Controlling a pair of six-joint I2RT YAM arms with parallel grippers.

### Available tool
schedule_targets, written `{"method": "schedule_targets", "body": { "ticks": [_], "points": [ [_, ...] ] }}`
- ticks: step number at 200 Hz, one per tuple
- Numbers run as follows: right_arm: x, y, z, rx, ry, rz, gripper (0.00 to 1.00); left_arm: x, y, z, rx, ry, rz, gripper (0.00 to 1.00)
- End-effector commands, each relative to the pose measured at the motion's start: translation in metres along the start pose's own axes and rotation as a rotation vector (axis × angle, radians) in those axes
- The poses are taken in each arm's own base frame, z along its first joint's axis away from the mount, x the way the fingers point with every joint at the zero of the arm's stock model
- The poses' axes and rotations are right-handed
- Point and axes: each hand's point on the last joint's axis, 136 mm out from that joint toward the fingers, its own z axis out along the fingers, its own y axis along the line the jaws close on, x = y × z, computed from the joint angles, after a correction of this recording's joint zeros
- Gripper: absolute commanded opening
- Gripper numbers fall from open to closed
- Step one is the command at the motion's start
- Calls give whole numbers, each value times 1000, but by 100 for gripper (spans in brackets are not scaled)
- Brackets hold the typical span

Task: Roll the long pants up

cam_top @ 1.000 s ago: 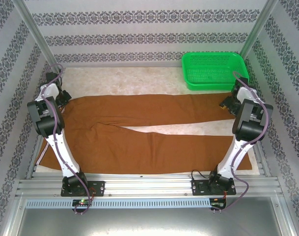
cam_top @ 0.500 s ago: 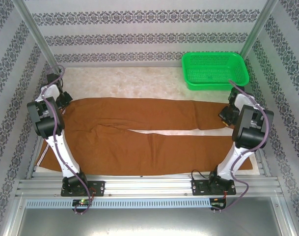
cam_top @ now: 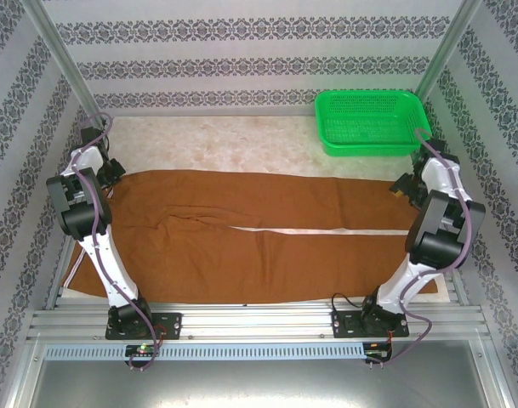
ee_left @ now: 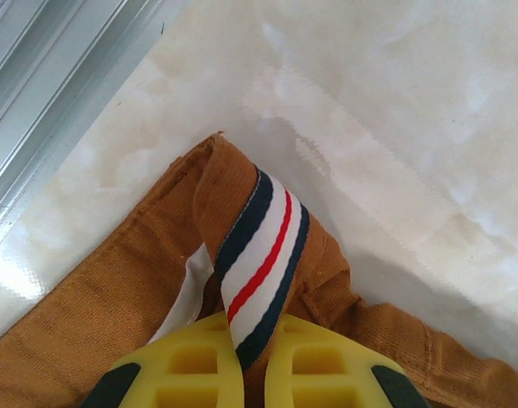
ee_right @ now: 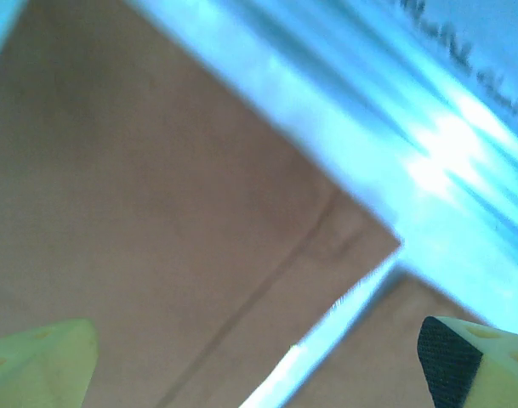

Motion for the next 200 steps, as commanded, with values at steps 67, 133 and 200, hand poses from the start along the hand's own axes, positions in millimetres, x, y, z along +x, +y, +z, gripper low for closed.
{"method": "schedule_targets", "body": {
  "ticks": [67, 133, 200],
  "points": [
    [-30, 32, 75, -9, 73, 11, 97, 14, -3, 0, 17, 35, 20, 0],
    [-14, 53, 87, -78, 146, -8, 0, 15, -4, 6, 22, 45, 23, 0],
    [-44, 53, -4, -173, -76, 18, 0, -8, -4, -26, 29, -75, -80, 0]
  ]
}}
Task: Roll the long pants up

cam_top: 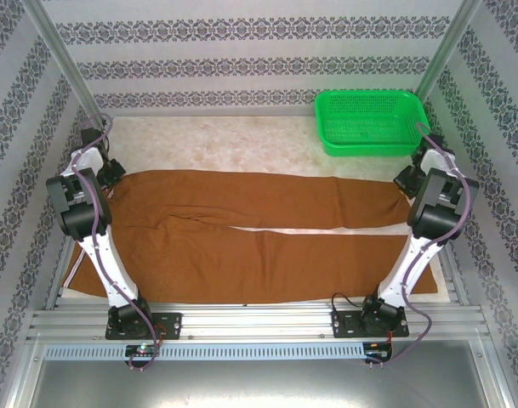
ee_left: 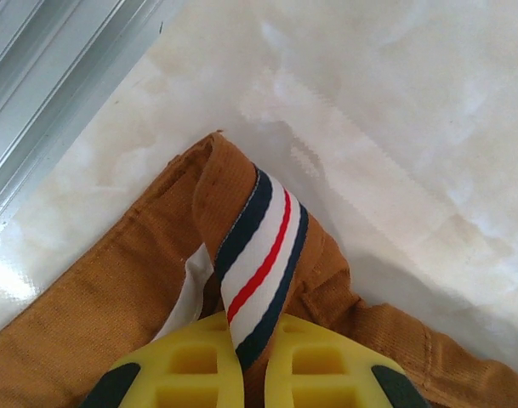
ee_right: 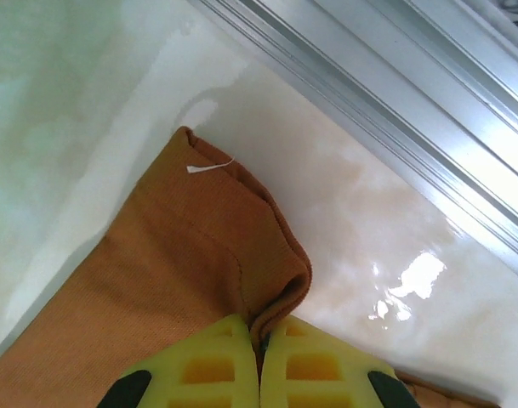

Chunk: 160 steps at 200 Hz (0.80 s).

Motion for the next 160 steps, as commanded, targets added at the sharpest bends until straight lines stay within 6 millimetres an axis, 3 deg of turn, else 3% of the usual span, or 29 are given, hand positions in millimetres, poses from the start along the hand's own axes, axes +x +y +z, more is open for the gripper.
{"method": "schedule_targets", "body": {
  "ticks": [1, 49, 111, 160],
  "points": [
    [-10, 11, -56, -62, -117, -3, 0, -9, -4, -27, 15, -65, -64, 0],
    [-46, 33, -117, -160, -309, -1, 0, -60, -18, -58, 22, -188, -148, 0],
    [-98, 73, -128, -274, -404, 24, 0, -117, -57, -80, 73, -266, -210, 0],
    [-83, 82, -122, -323, -411, -1, 0, -140, -67, -106, 85, -340, -202, 0]
  ]
}}
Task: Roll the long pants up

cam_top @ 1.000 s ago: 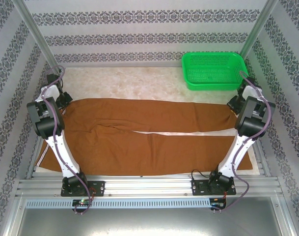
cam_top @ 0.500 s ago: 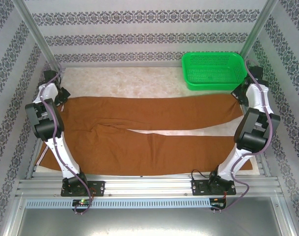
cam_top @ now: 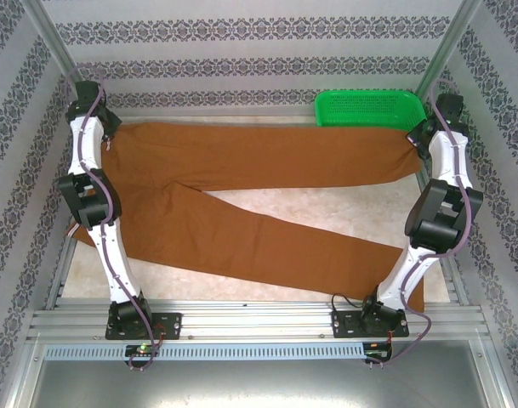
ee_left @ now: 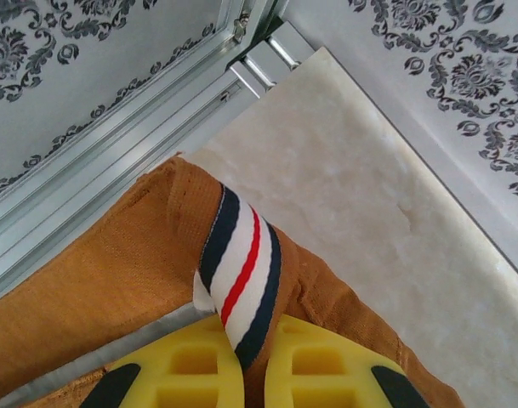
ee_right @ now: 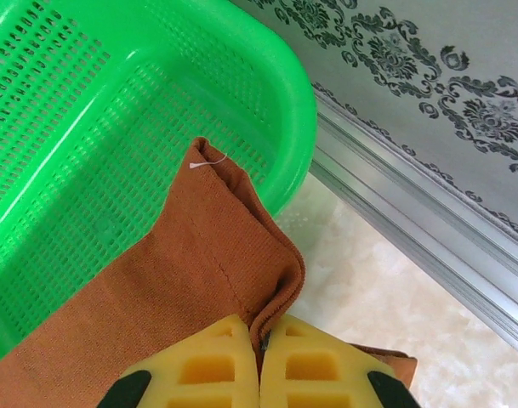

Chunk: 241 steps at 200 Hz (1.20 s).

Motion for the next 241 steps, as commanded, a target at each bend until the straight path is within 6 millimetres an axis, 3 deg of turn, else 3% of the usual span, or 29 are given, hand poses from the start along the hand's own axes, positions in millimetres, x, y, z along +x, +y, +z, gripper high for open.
{"method": "schedule_targets", "body": {
  "ticks": [1, 36, 88, 127, 173, 209, 241],
  "points": [
    [5, 6, 2, -43, -52, 3, 0, -21, 9, -17, -45, -63, -25, 0],
    [26, 5, -17, -81, -112, -41, 0, -25, 2, -27, -10, -71, -1, 0],
    [37, -11, -57, -11, -175, -172, 0, 1, 4, -14, 15, -6, 9, 0],
    [18, 2, -97, 1, -272, -277, 0, 3, -2, -16, 32, -5, 14, 0],
    [-21, 11, -150, 19, -429, -305, 0, -31, -23, -46, 83, -76, 12, 0],
    [-40, 14, -163, 25, -465, -287, 0, -53, -23, -68, 94, -127, -11, 0],
    [-31, 2, -168, 24, -463, -239, 0, -52, -6, -77, 51, -116, -11, 0]
  ]
}}
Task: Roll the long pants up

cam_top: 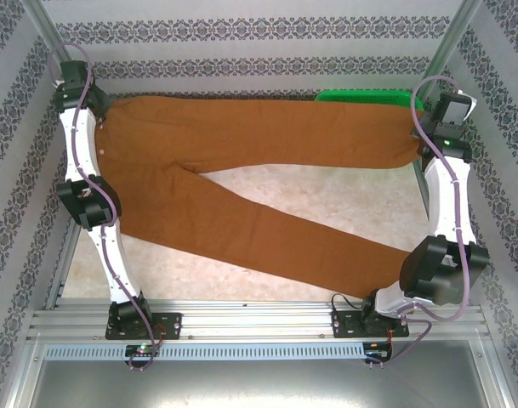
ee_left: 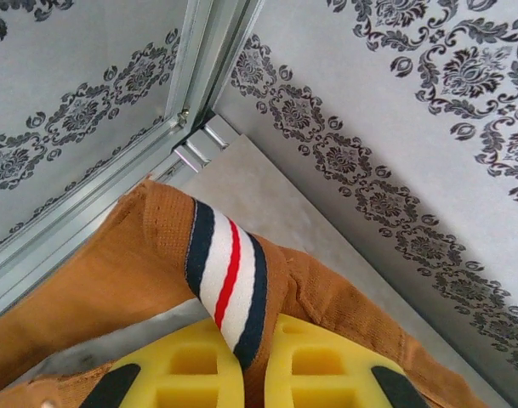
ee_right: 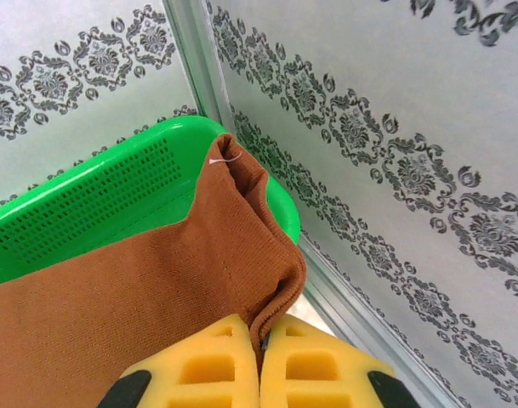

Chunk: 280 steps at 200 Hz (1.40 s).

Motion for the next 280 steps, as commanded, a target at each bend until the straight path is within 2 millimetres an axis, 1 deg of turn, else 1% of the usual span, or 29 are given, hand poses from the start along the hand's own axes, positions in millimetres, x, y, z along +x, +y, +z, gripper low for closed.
{"method": "schedule_targets", "body": {
  "ticks": [1, 11, 16, 39, 63, 82, 83, 87, 99, 107, 109, 124, 140, 159, 183, 186, 193, 200, 207, 213, 216, 219, 224, 234, 239, 248, 253, 265, 280],
  "points": [
    [-6, -20, -18, 59, -42, 32, 0, -6, 23, -16, -67, -1, -2, 0],
    [6, -23, -23, 56, -37, 59, 0, -2, 29, -21, -84, -1, 1, 0],
    [10, -24, -30, 45, -47, 75, 0, 1, 31, -22, -86, -3, 4, 0],
    [50, -35, -50, 48, -55, 96, 0, 13, 47, -37, -94, -47, -3, 0],
    [84, -55, -75, 75, -95, 99, 0, 23, 77, -47, -148, -79, -11, 0],
    [109, -75, -100, 107, -143, 138, 0, 35, 96, -47, -166, -85, -27, 0],
    [113, -77, -99, 110, -138, 138, 0, 34, 97, -48, -168, -87, -29, 0],
    [115, -80, -106, 112, -158, 150, 0, 37, 102, -48, -180, -88, -34, 0],
    [136, -91, -116, 133, -170, 168, 0, 46, 114, -45, -204, -87, -48, 0],
    [144, -100, -123, 155, -179, 190, 0, 51, 124, -44, -232, -86, -66, 0],
    [149, -102, -122, 163, -171, 188, 0, 52, 126, -44, -237, -87, -70, 0],
    [168, -112, -128, 194, -154, 198, 0, 61, 142, -38, -281, -77, -102, 0],
    [182, -124, -134, 241, -131, 227, 0, 72, 162, -34, -346, -67, -161, 0],
    [195, -142, -141, 312, -144, 260, 0, 87, 181, -24, -365, -40, -234, 0],
    [210, -160, -149, 389, -163, 311, 0, 99, 211, -24, -447, -47, -357, 0],
    [212, -162, -149, 395, -166, 316, 0, 100, 215, -25, -452, -51, -377, 3],
    [215, -164, -151, 400, -167, 323, 10, 104, 222, -26, -463, -61, -421, 7],
    [220, -166, -152, 402, -168, 345, 34, 106, 226, -27, -467, -78, -462, 15],
    [222, -165, -151, 386, -167, 357, 49, 108, 229, -28, -466, -92, -488, 21],
    [225, -164, -150, 373, -161, 371, 67, 109, 231, -30, -472, -109, -513, 29],
    [227, -163, -150, 369, -159, 384, 77, 109, 232, -31, -472, -118, -529, 32],
    [228, -164, -151, 367, -157, 396, 82, 110, 233, -32, -477, -126, -546, 34],
    [230, -164, -151, 367, -155, 413, 85, 112, 236, -36, -486, -144, -580, 35],
    [231, -164, -154, 360, -160, 440, 86, 115, 241, -43, -492, -188, -648, 39],
    [230, -165, -155, 359, -168, 453, 93, 115, 242, -45, -478, -212, -678, 41],
    [227, -165, -158, 354, -185, 472, 97, 114, 239, -46, -442, -243, -715, 42],
    [223, -164, -159, 346, -197, 477, 98, 112, 237, -46, -419, -253, -733, 44],
    [212, -160, -159, 324, -214, 473, 98, 109, 231, -45, -395, -242, -748, 45],
    [202, -152, -154, 305, -197, 458, 98, 97, 221, -48, -374, -233, -752, 45]
  ]
}}
